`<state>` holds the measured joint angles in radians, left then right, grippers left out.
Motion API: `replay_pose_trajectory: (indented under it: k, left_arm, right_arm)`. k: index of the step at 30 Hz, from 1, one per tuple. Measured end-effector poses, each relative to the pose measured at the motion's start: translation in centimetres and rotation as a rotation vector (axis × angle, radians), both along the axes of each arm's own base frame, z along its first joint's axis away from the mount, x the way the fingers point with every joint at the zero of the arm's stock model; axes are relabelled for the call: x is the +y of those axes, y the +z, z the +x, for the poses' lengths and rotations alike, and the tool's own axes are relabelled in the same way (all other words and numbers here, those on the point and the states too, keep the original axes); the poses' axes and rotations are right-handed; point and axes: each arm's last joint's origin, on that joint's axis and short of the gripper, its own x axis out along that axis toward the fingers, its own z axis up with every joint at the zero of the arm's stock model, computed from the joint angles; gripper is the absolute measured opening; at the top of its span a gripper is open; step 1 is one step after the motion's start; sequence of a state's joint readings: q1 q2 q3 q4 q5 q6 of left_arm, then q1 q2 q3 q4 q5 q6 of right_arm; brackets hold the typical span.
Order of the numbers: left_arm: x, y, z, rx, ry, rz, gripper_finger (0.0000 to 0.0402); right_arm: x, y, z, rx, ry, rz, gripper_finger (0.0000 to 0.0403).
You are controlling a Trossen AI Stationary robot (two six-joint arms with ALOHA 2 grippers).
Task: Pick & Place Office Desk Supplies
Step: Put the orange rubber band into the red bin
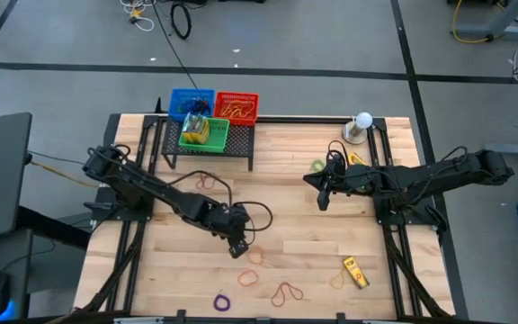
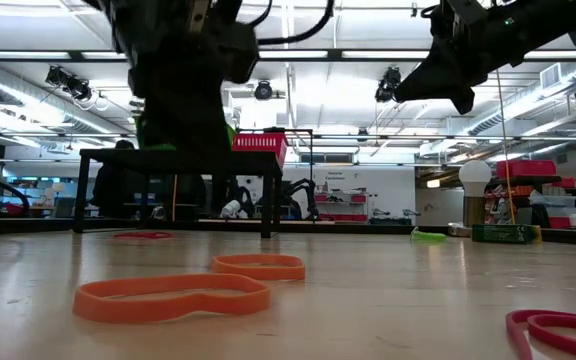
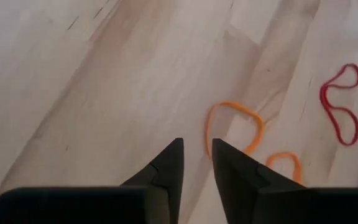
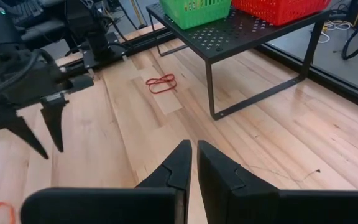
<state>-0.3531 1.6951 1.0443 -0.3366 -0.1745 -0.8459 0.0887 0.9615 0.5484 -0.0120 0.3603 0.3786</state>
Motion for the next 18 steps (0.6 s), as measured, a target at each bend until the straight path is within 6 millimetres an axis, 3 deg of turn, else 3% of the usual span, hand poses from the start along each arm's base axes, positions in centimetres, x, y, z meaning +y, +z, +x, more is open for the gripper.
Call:
replay_pose_trajectory:
  k: [4, 9, 18]
  left_arm:
    - [-0.6, 0.2, 1.5, 0.043, -0.061, 0.056, 0.0113]
    - [-1.1, -1.1, 3.0, 0.132, -0.155, 0.159, 0.0115]
    - [-1.9, -2.4, 3.8, 0.163, -0.117, 0.079, 0.0115]
  right_arm:
    - [0.0, 0.0, 0.0, 0.005, 0.0, 0.0, 0.0034]
    - [0.0, 0.0, 0.0, 0.005, 0.0, 0.0, 0.0034]
    - [0.0, 0.0, 0.0, 0.003, 0.0, -0.001, 0.0034]
